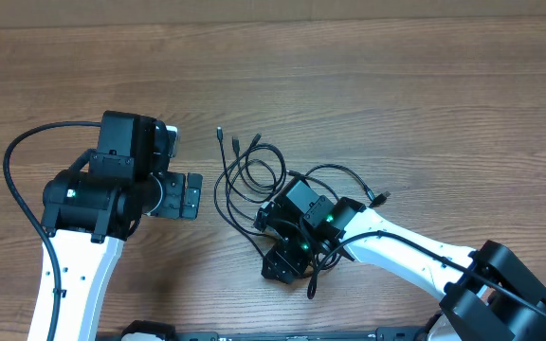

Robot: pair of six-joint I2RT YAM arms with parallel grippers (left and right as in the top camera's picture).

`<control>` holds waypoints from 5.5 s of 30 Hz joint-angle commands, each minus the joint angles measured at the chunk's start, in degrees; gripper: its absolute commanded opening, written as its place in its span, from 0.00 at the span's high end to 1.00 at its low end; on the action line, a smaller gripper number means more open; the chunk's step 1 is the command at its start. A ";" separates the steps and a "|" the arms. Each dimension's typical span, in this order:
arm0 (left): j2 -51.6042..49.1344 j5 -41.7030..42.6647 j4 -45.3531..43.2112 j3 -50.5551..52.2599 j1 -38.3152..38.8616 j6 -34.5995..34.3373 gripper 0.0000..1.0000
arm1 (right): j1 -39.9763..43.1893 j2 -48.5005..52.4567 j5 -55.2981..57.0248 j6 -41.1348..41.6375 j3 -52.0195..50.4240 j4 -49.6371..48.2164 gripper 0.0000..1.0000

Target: Untangle cables

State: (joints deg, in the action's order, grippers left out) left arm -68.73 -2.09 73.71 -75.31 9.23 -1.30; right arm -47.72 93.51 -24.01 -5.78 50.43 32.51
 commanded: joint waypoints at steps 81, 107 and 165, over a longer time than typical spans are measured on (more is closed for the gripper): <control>0.48 0.85 -0.20 -0.26 -0.26 -0.17 0.00 | 38.71 -29.31 89.55 -18.27 34.38 -20.59 0.96; 0.48 0.85 -0.20 -0.26 -0.26 -0.17 0.00 | 109.07 2.80 22.16 42.05 34.27 23.47 0.96; 0.48 0.83 -0.20 -0.26 -0.26 -0.17 0.00 | 21.59 -3.10 -11.47 -18.18 10.38 21.18 0.00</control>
State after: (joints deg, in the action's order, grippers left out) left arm -68.69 -1.87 73.65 -75.31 9.23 -1.30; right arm -22.48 90.59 -35.35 -24.01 64.36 56.86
